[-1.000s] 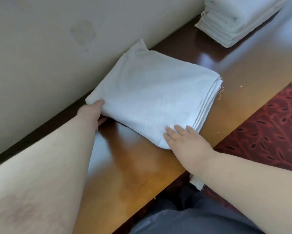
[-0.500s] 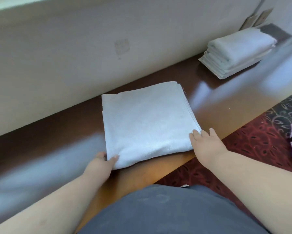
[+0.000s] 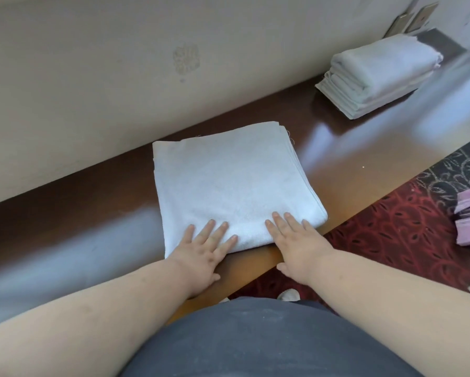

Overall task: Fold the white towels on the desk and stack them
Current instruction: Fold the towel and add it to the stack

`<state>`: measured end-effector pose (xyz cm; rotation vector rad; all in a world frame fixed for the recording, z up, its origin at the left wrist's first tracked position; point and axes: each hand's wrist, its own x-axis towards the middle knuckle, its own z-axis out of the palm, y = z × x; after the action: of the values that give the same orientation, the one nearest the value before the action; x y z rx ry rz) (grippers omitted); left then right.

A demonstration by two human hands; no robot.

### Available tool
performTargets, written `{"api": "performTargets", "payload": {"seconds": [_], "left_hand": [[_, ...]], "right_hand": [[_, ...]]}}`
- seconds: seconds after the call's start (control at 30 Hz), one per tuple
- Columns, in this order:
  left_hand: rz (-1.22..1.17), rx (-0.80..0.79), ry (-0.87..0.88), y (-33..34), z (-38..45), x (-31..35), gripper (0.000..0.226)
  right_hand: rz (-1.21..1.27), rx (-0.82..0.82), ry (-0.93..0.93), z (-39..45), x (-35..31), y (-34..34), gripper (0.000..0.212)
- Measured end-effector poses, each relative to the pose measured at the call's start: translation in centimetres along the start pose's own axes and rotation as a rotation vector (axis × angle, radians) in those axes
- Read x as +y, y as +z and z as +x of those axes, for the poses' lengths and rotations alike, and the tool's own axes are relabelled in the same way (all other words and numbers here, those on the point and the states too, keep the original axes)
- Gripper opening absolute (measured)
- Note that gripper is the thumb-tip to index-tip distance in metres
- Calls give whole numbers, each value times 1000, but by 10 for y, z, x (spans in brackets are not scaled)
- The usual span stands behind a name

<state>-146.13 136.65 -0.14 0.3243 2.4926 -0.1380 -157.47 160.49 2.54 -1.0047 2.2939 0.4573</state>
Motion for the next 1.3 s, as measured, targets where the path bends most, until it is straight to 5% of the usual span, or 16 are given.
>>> {"api": "performTargets", "payload": {"seconds": [0.37, 0.47, 0.53, 0.67, 0.87, 1.0, 1.17, 1.3], "left_hand": [[-193, -46, -402, -11, 9, -12, 103], [-228, -76, -456, -15, 10, -19, 115], [-197, -19, -441, -10, 3, -21, 103], [-61, 156, -398, 0, -10, -15, 54], [-157, 157, -474, -4, -15, -12, 60], [-265, 174, -590, -6, -18, 0, 62], [-389, 160, -531, -7, -45, 27, 51], [-581, 286, -649, -12, -69, 47, 52]], "right_hand": [[64, -122, 416, -17, 55, 2, 96], [33, 179, 390, -11, 53, -3, 63], [79, 307, 320, -4, 56, -4, 64], [-72, 222, 31, 13, 80, 7, 89], [-139, 347, -94, 18, 103, 18, 72], [-156, 338, -142, 23, 116, 7, 43], [182, 188, -235, 3, 149, 14, 32], [675, 228, -255, -15, 172, 7, 14]]}}
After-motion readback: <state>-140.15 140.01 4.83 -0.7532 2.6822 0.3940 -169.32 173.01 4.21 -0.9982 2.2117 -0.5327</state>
